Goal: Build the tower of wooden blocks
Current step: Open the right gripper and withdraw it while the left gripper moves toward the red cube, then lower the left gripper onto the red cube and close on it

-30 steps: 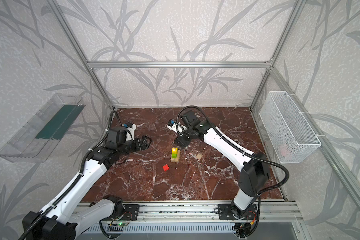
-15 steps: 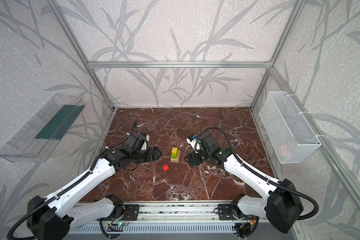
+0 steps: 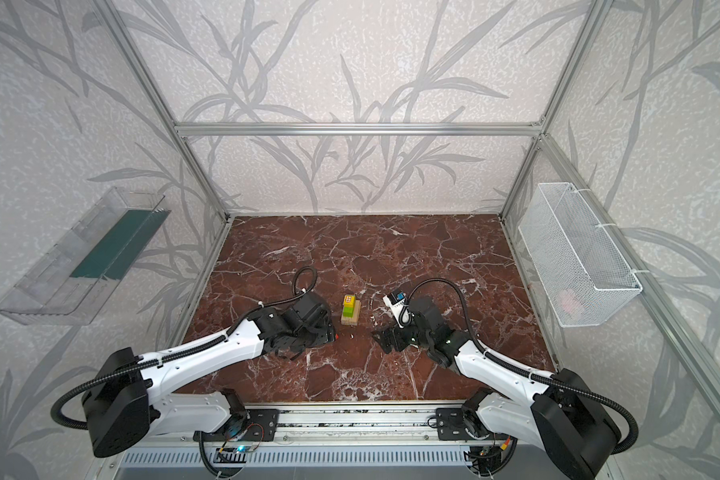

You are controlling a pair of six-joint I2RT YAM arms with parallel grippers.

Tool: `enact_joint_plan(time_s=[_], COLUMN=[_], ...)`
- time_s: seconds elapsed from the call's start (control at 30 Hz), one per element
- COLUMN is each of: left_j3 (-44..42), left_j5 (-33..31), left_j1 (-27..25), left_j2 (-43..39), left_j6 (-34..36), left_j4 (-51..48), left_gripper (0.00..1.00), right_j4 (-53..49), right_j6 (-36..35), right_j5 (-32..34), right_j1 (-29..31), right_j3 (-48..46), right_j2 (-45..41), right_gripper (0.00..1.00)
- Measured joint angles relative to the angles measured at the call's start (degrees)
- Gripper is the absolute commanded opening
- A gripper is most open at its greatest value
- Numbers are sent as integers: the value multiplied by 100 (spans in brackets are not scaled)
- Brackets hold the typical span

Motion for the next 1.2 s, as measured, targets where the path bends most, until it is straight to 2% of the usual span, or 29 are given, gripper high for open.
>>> enact_joint_plan(time_s=[0.1, 0.33, 0.9, 1.2], left_j3=[-37, -7, 249, 514], left_j5=[-109, -433, -638, -1040], left_j1=[-68, -173, -238, -238], left_j2=[275, 968, 1659, 1810], left_j6=[-251, -529, -511, -575], left_j4=[179, 273, 479, -282], left_gripper=[78, 79, 81, 66], right_j4=[210, 490, 682, 686], right_j6=[7, 0, -20, -35], right_j5=[125, 341, 529, 509], right_j1=[42, 57, 57, 57], right_j3=[-11, -11, -203, -203], right_j2=[-4, -74, -468, -457], right_gripper=[100, 99, 99, 99])
